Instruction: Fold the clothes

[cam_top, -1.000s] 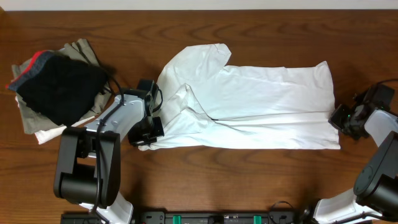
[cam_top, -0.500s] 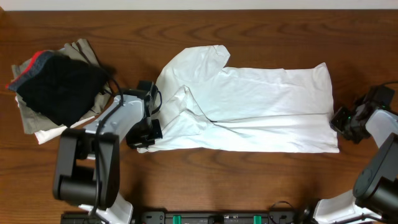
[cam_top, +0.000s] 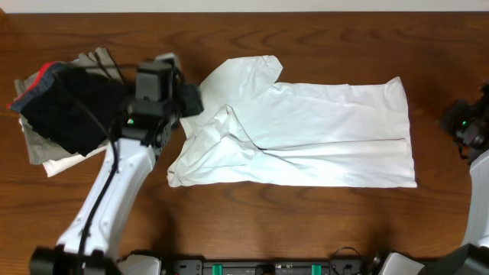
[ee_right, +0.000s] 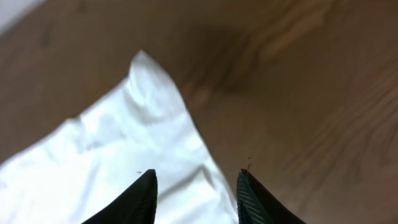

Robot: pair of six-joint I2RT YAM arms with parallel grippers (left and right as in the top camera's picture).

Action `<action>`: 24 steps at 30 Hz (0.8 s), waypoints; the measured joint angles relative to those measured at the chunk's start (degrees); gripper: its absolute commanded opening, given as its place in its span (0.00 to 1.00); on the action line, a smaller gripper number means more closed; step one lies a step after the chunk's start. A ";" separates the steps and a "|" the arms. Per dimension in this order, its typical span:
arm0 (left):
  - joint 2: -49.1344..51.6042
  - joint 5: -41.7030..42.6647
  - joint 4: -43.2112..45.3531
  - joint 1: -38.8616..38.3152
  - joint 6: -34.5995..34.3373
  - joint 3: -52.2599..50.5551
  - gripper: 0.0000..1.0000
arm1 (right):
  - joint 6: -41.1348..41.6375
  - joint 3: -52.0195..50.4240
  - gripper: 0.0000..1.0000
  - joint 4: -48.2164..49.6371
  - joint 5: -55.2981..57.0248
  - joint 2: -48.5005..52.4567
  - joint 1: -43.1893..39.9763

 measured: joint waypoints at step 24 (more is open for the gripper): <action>56.65 5.66 -0.37 -2.75 14.91 48.72 0.77 | -2.43 -0.22 0.45 -7.56 -1.77 1.20 2.25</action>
